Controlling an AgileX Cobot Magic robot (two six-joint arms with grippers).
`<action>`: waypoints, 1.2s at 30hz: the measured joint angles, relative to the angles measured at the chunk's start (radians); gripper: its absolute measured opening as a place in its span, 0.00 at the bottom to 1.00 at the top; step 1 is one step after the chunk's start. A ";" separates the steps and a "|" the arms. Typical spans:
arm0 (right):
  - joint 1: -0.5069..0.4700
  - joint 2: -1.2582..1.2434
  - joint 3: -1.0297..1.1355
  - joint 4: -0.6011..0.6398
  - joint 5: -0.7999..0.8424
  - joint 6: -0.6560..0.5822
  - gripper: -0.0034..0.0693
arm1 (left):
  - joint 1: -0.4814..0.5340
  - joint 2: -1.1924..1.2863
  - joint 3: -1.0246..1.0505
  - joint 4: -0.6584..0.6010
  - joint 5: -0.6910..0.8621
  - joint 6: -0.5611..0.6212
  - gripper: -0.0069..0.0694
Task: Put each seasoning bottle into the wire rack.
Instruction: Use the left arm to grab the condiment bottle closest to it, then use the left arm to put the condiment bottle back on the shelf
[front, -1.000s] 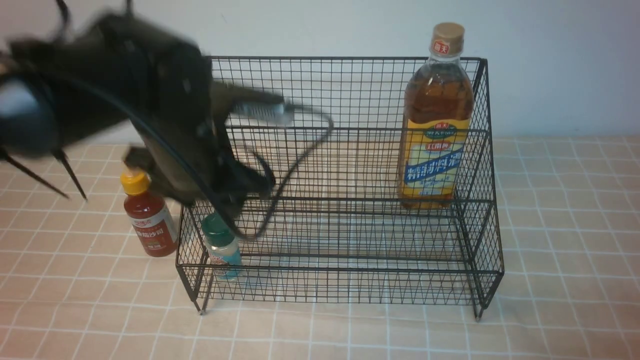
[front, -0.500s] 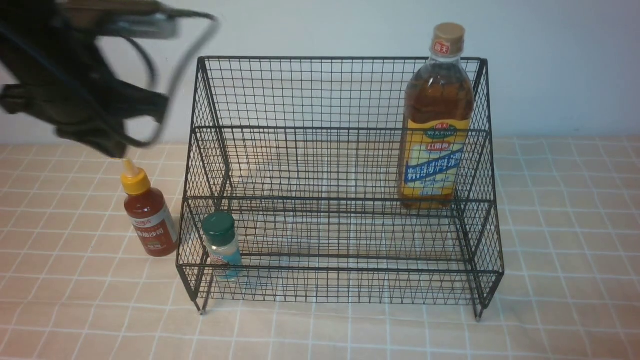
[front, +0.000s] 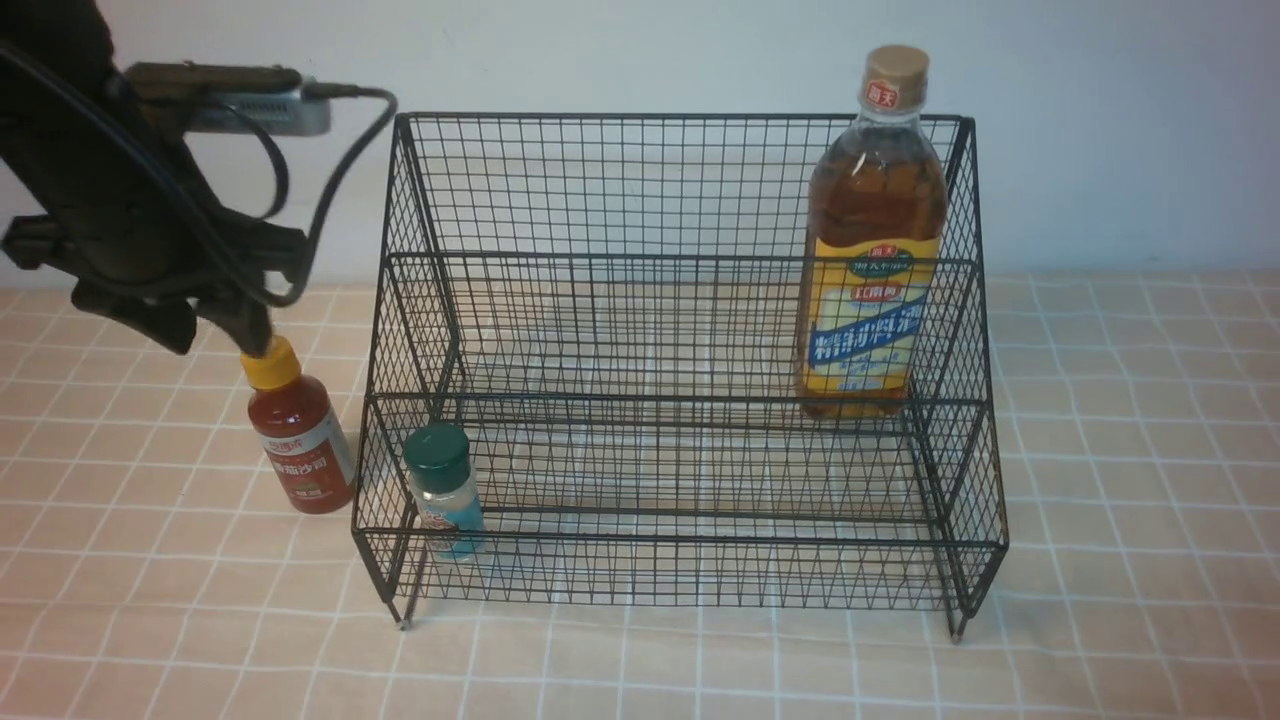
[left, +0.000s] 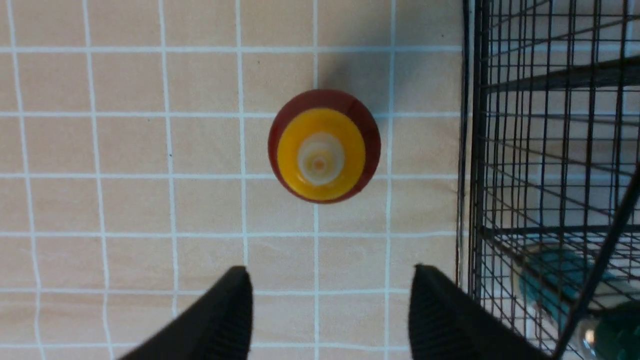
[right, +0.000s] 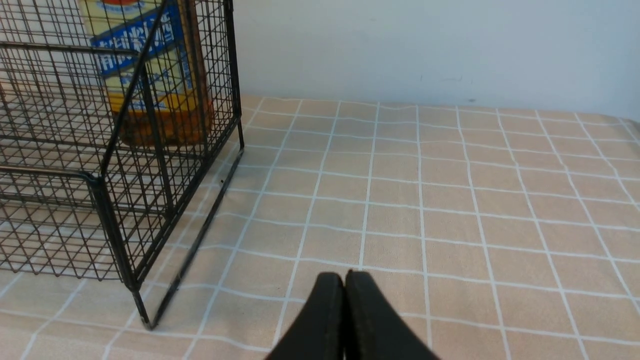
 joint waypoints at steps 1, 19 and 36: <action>0.000 0.000 0.000 0.000 0.000 0.000 0.03 | 0.000 0.011 0.000 0.001 -0.025 0.000 0.70; 0.000 0.000 0.000 0.000 0.000 0.001 0.03 | 0.000 0.148 0.000 0.043 -0.153 0.001 0.80; 0.000 0.000 0.000 0.000 0.000 0.001 0.03 | 0.000 0.067 -0.143 0.071 0.042 -0.001 0.46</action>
